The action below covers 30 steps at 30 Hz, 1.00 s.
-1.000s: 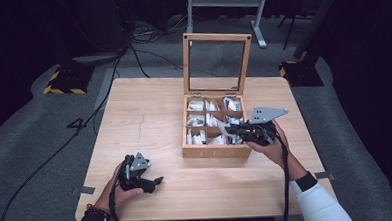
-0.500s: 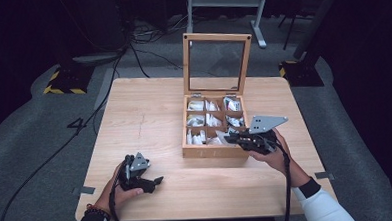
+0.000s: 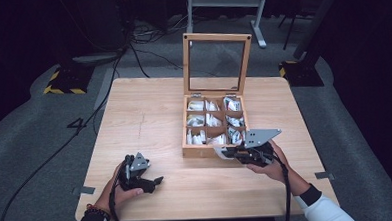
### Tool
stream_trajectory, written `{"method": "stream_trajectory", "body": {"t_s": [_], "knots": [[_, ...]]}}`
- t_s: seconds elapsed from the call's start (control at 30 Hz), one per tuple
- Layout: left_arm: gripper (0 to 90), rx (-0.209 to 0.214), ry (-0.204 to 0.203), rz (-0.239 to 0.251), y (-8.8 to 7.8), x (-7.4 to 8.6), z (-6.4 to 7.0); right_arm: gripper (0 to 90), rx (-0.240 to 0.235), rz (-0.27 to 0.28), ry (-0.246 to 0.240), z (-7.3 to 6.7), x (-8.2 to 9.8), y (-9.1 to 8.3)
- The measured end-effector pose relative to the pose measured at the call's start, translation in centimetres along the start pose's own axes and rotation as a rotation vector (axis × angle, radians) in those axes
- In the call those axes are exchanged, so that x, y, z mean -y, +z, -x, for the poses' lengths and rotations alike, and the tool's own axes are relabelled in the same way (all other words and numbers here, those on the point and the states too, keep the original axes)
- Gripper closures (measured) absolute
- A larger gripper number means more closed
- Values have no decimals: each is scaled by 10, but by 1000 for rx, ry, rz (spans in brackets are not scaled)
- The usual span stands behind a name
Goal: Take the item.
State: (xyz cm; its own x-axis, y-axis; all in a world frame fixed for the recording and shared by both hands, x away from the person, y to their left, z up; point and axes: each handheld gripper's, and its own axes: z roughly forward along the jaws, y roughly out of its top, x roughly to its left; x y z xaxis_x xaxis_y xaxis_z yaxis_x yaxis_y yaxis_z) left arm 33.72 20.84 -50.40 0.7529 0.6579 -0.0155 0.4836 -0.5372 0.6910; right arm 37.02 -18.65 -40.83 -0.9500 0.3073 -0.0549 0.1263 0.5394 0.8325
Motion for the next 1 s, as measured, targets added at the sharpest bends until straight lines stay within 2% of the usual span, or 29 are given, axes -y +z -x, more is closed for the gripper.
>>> {"method": "stream_trajectory", "body": {"t_s": [0.13,0.6,0.8,1.0], "knots": [[164,0,0,0,0,0,0,860,-26,-35,-11,-5,7,7],[164,0,-1,2,0,0,0,857,-70,-145,-21,-18,31,34],[163,1,0,0,0,0,0,854,-74,-174,-30,-22,36,41],[163,1,0,0,0,0,0,827,-93,-166,-13,-23,38,44]]}}
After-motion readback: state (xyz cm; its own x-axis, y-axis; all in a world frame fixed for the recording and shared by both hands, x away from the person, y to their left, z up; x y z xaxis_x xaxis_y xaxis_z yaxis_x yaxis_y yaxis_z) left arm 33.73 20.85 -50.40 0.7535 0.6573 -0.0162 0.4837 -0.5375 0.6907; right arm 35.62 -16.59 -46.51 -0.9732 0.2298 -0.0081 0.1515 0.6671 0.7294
